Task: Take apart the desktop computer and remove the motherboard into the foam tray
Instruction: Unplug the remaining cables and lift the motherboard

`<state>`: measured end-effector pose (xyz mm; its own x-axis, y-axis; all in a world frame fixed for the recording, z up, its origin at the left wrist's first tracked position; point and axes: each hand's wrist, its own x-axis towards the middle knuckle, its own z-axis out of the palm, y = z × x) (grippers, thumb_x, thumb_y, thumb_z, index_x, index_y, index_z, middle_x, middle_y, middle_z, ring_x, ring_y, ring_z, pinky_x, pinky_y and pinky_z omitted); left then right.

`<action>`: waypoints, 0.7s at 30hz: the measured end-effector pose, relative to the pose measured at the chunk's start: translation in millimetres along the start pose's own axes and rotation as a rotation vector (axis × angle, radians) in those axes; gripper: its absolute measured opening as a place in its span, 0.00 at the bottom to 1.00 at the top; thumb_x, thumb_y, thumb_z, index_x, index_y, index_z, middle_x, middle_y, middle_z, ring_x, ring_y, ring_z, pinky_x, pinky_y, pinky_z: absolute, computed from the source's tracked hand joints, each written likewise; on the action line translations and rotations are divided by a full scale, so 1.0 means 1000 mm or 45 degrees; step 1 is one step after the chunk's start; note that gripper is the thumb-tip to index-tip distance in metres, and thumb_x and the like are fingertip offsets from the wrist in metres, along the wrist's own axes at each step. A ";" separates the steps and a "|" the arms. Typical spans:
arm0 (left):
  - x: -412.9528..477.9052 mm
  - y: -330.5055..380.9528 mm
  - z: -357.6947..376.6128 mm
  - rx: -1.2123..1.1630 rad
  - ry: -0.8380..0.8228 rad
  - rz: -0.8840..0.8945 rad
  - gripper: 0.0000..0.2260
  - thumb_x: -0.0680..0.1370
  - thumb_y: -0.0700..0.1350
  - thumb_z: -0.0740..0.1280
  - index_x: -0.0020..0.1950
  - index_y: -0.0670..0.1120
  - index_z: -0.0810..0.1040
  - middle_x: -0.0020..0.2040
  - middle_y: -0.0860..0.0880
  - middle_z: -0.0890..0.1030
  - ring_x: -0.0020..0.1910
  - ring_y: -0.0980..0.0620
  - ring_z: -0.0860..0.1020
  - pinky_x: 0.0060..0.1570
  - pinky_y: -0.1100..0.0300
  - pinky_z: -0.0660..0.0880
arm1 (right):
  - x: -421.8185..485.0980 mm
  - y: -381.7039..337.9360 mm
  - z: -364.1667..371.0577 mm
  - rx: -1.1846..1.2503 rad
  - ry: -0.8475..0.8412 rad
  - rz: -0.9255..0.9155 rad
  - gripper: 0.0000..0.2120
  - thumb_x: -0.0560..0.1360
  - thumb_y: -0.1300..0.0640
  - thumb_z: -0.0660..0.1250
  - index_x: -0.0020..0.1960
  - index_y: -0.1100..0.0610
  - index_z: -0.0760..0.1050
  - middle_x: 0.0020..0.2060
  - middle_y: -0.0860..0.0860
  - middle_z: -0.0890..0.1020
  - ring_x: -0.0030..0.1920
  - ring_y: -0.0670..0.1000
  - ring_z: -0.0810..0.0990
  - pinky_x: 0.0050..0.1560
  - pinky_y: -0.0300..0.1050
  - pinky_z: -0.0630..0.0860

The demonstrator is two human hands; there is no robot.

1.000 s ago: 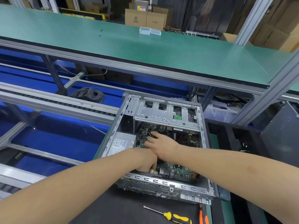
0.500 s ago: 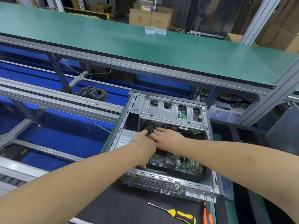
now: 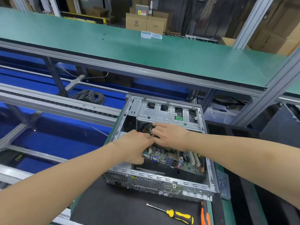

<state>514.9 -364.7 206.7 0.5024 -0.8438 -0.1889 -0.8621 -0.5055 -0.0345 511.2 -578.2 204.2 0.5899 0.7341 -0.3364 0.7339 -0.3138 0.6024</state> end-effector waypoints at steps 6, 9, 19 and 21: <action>-0.018 -0.009 0.000 -0.124 0.140 0.108 0.14 0.70 0.54 0.67 0.51 0.48 0.83 0.42 0.52 0.78 0.41 0.49 0.77 0.56 0.52 0.76 | -0.006 -0.001 -0.003 0.027 0.042 0.000 0.35 0.66 0.58 0.76 0.71 0.60 0.68 0.56 0.60 0.74 0.58 0.61 0.75 0.79 0.59 0.61; -0.019 -0.014 0.000 -0.142 0.200 0.186 0.08 0.70 0.51 0.68 0.38 0.47 0.80 0.34 0.53 0.75 0.35 0.51 0.74 0.62 0.52 0.74 | -0.008 -0.003 -0.004 0.061 0.044 0.020 0.33 0.68 0.59 0.75 0.70 0.60 0.68 0.55 0.60 0.74 0.57 0.61 0.74 0.74 0.60 0.65; -0.017 -0.016 0.003 -0.283 0.210 0.332 0.08 0.70 0.44 0.69 0.32 0.45 0.74 0.31 0.52 0.71 0.35 0.48 0.73 0.52 0.52 0.77 | -0.019 -0.010 -0.013 0.087 0.047 0.084 0.36 0.69 0.59 0.74 0.73 0.61 0.64 0.55 0.60 0.72 0.54 0.60 0.72 0.70 0.59 0.67; -0.018 -0.017 0.008 -0.277 0.211 0.352 0.08 0.70 0.44 0.68 0.33 0.45 0.74 0.31 0.52 0.70 0.34 0.48 0.72 0.49 0.52 0.78 | -0.020 -0.011 -0.012 0.092 0.043 0.074 0.35 0.69 0.60 0.74 0.73 0.62 0.64 0.55 0.60 0.73 0.54 0.61 0.72 0.69 0.59 0.68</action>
<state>519.6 -339.8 203.1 0.2720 -0.9623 -0.0002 -0.9412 -0.2661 0.2080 487.4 -582.0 213.4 0.6215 0.7328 -0.2770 0.7218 -0.3981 0.5662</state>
